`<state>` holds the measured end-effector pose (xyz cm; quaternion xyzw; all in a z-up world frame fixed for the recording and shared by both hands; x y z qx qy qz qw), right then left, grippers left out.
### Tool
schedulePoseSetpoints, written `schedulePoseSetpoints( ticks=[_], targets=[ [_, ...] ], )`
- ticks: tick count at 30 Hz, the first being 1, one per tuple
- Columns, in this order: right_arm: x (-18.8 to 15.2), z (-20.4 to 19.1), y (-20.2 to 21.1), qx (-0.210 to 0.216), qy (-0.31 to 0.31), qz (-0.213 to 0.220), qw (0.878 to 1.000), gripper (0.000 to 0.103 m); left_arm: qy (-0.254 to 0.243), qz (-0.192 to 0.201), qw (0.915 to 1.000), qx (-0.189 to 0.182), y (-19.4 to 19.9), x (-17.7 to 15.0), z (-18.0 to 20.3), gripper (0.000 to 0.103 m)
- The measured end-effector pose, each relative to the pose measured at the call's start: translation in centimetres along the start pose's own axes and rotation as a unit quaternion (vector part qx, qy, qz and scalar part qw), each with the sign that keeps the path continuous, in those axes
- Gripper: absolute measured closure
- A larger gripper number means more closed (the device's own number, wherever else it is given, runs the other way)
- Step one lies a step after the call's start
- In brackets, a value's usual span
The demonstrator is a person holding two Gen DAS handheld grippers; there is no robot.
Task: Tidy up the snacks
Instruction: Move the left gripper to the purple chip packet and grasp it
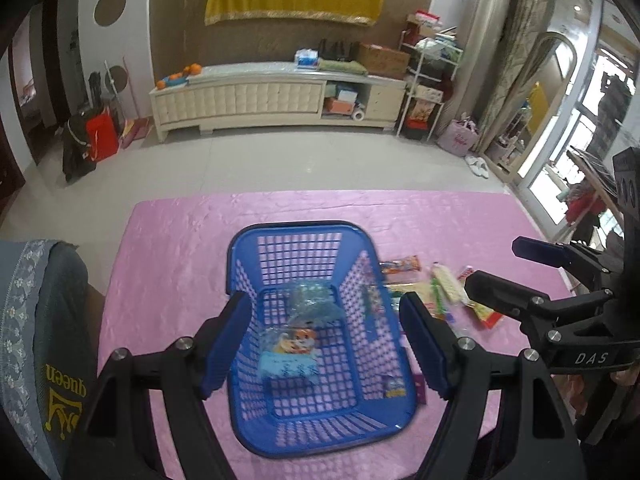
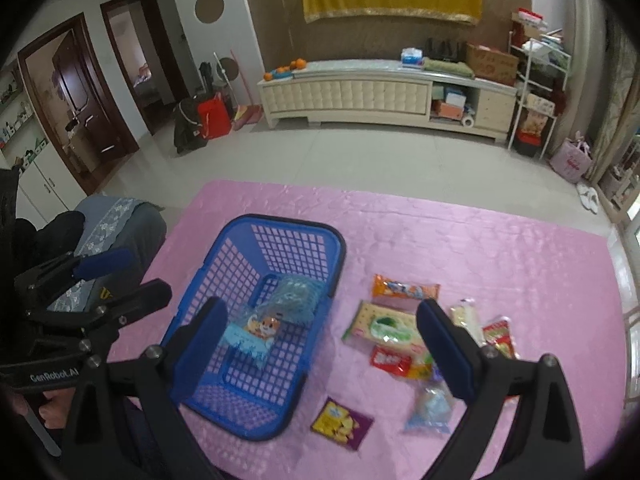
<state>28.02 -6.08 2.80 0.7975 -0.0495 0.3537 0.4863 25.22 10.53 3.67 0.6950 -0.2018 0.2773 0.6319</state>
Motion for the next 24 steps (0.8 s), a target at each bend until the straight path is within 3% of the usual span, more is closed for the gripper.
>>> schedulePoseSetpoints(
  ticks=[9, 24],
  targets=[
    [-2.5, -0.2, 5.6, -0.015, 0.0, 0.034, 0.999, 0.006, -0.029, 0.026, 0.9991, -0.016, 4.9, -1.9, 4.0, 0.029],
    [-7.5, 3.7, 10.1, -0.031, -0.029, 0.053, 0.998, 0.006, -0.067, 0.024, 0.9969, -0.034, 6.0, -4.0, 10.4, 0.024]
  ],
)
Point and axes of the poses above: each gripper's, at about its wrist camera, not at the fingertips, and y roughly against the way its jaws point, z to its right, x to its top, the point moved 1 cm from there along -y, roughly the way its jaws point, and after that the axes turned 13 degrees about x, right-handed, at the moved point
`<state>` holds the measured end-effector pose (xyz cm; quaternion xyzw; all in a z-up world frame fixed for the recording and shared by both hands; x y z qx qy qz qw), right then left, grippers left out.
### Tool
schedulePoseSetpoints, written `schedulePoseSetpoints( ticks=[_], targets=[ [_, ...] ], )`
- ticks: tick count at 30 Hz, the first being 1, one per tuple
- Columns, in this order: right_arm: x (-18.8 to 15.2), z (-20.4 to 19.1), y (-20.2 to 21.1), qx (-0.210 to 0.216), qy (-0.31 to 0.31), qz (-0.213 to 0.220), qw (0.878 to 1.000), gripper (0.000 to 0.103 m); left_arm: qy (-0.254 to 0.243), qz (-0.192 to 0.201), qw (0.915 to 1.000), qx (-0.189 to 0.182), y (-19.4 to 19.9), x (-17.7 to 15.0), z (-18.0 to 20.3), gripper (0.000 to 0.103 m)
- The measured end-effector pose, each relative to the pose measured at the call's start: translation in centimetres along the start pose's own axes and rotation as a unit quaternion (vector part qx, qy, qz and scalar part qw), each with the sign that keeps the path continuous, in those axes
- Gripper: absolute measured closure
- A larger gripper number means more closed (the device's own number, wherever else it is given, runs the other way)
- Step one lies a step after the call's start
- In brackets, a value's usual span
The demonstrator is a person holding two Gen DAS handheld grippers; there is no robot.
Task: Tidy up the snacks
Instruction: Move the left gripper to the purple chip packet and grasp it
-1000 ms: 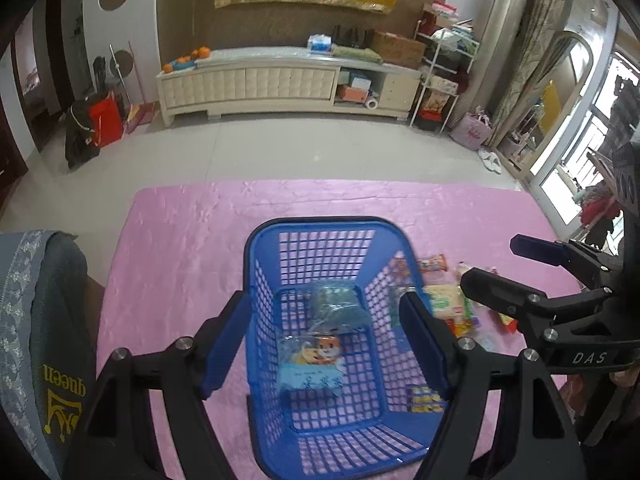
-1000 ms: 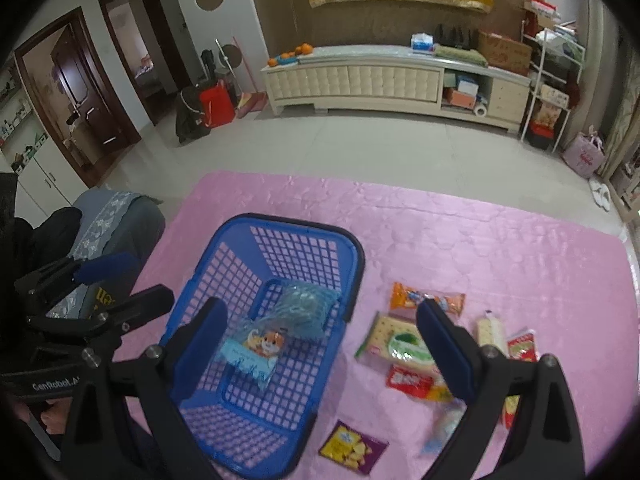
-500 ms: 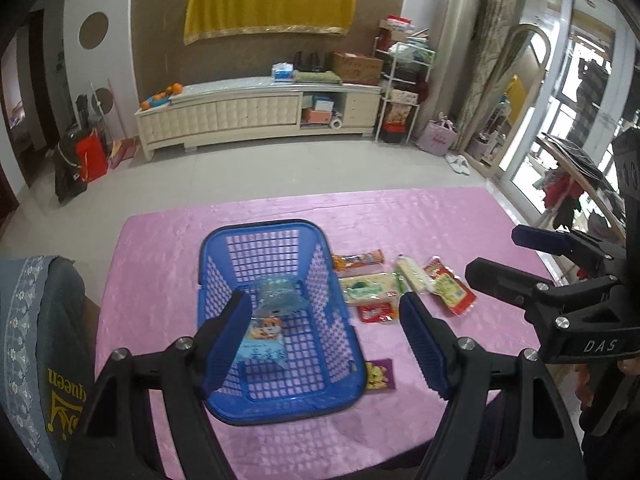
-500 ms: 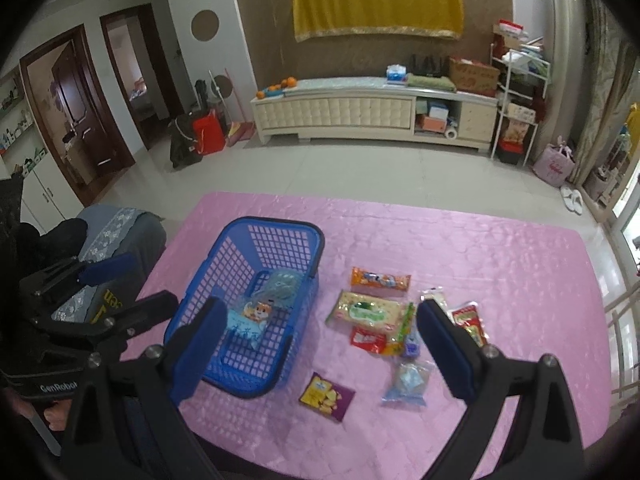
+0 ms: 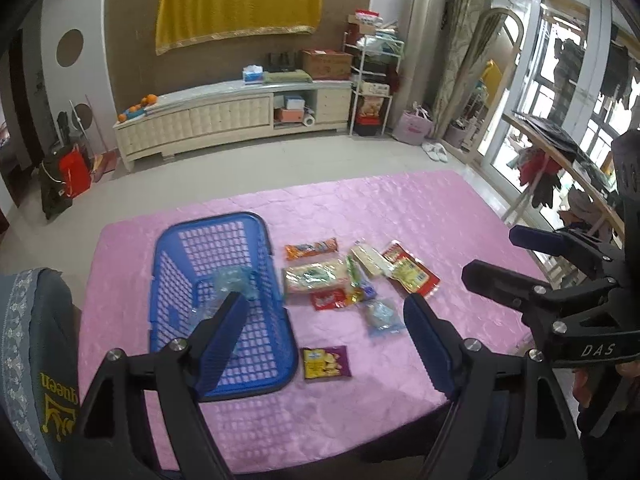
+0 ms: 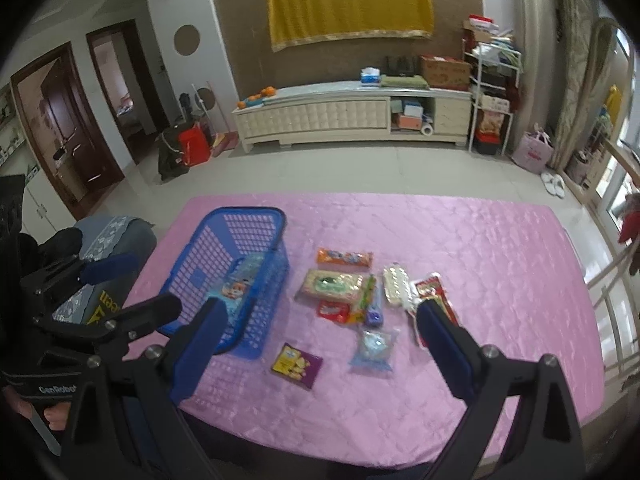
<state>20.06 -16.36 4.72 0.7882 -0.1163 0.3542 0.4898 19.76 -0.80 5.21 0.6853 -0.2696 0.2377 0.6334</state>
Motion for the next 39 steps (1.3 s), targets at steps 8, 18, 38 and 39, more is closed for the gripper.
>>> schedulePoseSetpoints(
  ticks=[8, 18, 38, 39],
  targets=[
    [-3.3, 4.1, 1.1, -0.02, -0.03, 0.0, 0.999, 0.006, -0.023, -0.002, 0.9997, -0.005, -1.8, -2.0, 4.3, 0.024],
    [-9.2, 7.4, -1.1, -0.037, -0.036, -0.002, 0.999, 0.006, -0.019, -0.031, 0.9993, 0.013, -6.4, -7.6, 6.8, 0.024],
    [-15.6, 11.1, -8.2, -0.08, -0.04, -0.059, 0.994, 0.006, -0.073, -0.096, 0.9877, 0.1, -15.8, -13.4, 9.9, 0.024],
    [-15.6, 11.2, -8.5, -0.081, -0.041, -0.061, 0.994, 0.006, -0.077, -0.099, 0.9869, 0.102, -16.2, -13.3, 9.9, 0.024]
  ],
)
Point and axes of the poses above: each gripper's, at about its wrist camera, not at the fingertips, and y roughly against the way its jaws point, z to its right, x to its top, the point moved 1 cm from there along -y, roughly the way its jaws point, and after that the axes turned 13 degrees about x, right-handed, at the moved point
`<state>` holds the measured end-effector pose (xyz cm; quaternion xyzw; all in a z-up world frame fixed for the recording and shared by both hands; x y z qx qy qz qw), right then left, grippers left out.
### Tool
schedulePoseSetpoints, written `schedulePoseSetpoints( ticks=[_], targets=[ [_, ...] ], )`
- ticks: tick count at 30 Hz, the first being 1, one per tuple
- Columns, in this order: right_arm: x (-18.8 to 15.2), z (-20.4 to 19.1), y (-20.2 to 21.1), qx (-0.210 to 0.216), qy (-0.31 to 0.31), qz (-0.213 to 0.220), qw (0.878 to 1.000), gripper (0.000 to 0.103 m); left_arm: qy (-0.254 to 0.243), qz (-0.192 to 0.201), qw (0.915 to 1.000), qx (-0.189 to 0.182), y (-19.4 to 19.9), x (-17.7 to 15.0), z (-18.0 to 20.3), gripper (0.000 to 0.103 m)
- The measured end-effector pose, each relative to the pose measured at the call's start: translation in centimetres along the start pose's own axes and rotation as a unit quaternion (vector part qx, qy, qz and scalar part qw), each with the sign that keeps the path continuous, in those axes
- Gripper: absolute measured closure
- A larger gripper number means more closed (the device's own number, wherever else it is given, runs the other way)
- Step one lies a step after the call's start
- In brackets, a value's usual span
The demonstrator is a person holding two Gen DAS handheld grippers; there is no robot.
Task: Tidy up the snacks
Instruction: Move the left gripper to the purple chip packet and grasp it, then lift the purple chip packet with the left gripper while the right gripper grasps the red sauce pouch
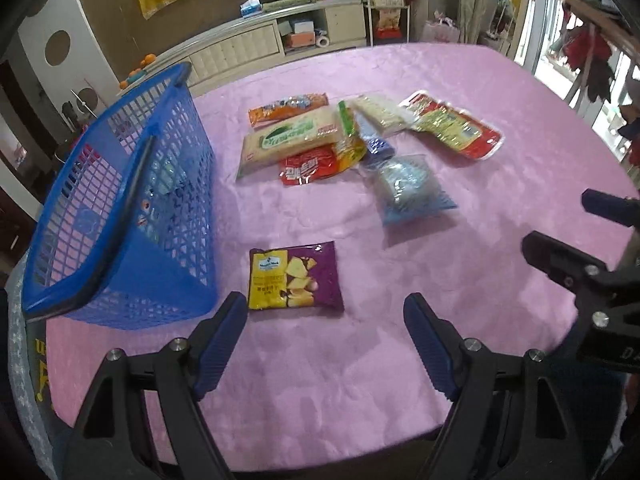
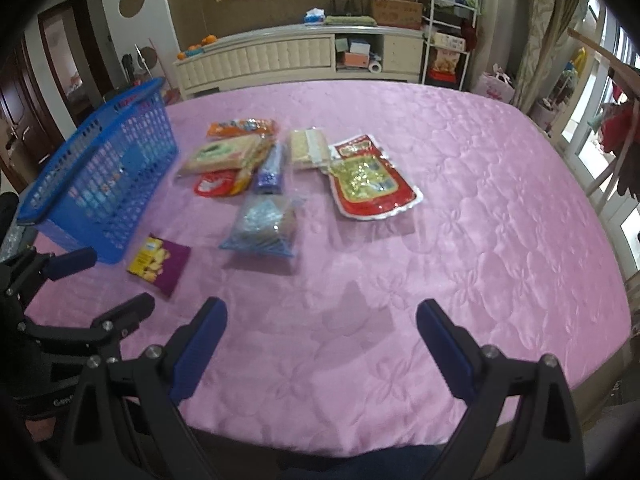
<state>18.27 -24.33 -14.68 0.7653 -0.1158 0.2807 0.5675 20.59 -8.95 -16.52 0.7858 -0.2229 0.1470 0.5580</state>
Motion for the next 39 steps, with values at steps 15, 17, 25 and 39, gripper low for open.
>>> schedulePoseSetpoints(
  ticks=[15, 17, 25, 39],
  targets=[
    [0.6, 0.2, -4.6, 0.005, -0.012, -0.033, 0.999, 0.006, 0.036, -0.065, 0.9972, -0.005, -7.4, 0.9, -2.1, 0.024],
    [0.7, 0.1, -4.9, 0.007, -0.012, -0.035, 0.999, 0.006, 0.051, -0.073, 0.9958, -0.02, -8.0, 0.6, -2.6, 0.024],
    [0.7, 0.2, -5.0, 0.01, -0.023, -0.038, 0.999, 0.006, 0.051, -0.084, 0.994, -0.05, -7.6, 0.4, -2.4, 0.027],
    [1.6, 2.5, -3.5, 0.008, -0.031, -0.03, 0.999, 0.006, 0.062, -0.058, 0.9943, -0.064, -4.5, 2.0, -1.0, 0.05]
  ],
)
Point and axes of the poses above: each gripper's, at about its wrist camera, not at the fingertips, and y roughly against the way its jaws point, z to its right, x to its top, the point moved 1 cm from there along -y, roughly the way its jaws point, and after that the axes turned 13 degrees about x, right-handed, at the moved point
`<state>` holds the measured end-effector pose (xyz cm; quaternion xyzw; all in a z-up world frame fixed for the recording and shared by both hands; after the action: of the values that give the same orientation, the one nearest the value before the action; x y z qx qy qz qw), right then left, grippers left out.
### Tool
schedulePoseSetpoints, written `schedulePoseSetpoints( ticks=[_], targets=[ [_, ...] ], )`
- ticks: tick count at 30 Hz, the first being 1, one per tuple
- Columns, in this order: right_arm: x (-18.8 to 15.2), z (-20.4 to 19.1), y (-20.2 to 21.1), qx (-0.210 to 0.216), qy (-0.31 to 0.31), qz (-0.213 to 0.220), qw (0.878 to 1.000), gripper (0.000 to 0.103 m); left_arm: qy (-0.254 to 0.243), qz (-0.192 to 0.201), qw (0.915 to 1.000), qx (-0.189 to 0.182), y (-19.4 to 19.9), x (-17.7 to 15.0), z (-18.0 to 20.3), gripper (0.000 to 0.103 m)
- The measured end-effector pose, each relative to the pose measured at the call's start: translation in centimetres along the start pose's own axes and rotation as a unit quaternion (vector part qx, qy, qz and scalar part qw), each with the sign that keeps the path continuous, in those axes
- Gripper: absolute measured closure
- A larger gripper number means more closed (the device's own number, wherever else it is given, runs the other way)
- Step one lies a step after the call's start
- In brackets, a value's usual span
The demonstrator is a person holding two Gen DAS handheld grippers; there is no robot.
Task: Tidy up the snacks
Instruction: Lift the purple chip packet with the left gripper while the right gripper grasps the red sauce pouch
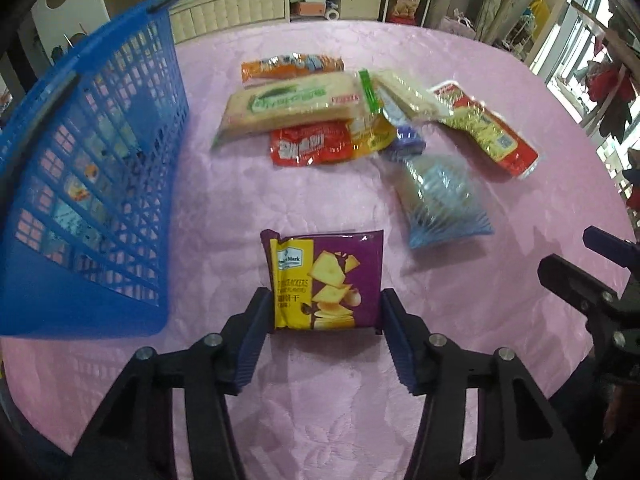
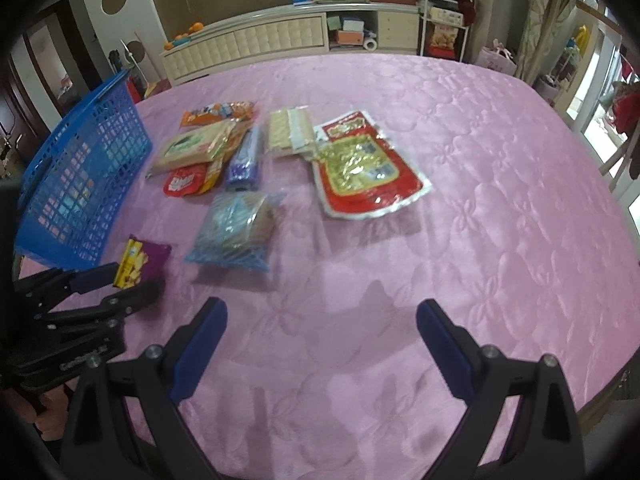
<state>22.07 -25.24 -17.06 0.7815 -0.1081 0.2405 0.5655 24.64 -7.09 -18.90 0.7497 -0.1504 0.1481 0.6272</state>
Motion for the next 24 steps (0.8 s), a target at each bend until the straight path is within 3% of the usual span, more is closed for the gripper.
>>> schedulePoseSetpoints(
  ticks=[5, 12, 18, 24],
  targets=[
    [1.9, 0.7, 0.0, 0.001, 0.018, 0.001, 1.0, 0.006, 0.009, 0.014, 0.9999, -0.003, 1.6, 0.9, 0.0, 0.05],
    [5.2, 2.0, -1.8, 0.007, 0.049, -0.016, 0.999, 0.006, 0.012, 0.03, 0.9994, 0.009, 0.9, 4.2, 0.1, 0.05],
    [8.1, 3.6, -5.4, 0.024, 0.068, -0.078, 0.994, 0.006, 0.031, 0.034, 0.9989, -0.005, 0.6, 6.2, 0.6, 0.05],
    [10.6, 4.9, -8.0, 0.038, 0.072, -0.111, 0.99, 0.006, 0.043, 0.032, 0.9984, -0.014, -0.3, 8.0, 1.4, 0.05]
  ],
)
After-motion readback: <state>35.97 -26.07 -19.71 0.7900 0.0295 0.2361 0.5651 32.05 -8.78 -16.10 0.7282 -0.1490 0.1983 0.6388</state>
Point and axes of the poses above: each gripper's, at about its wrist camera, not at the fingertips, and y roughly against the way its jaws point, z to its right, x to its top, the point moved 1 cm from there along -y, roughly the way its jaws point, and after that the axes turned 13 degrees about x, right-handed, at the moved point
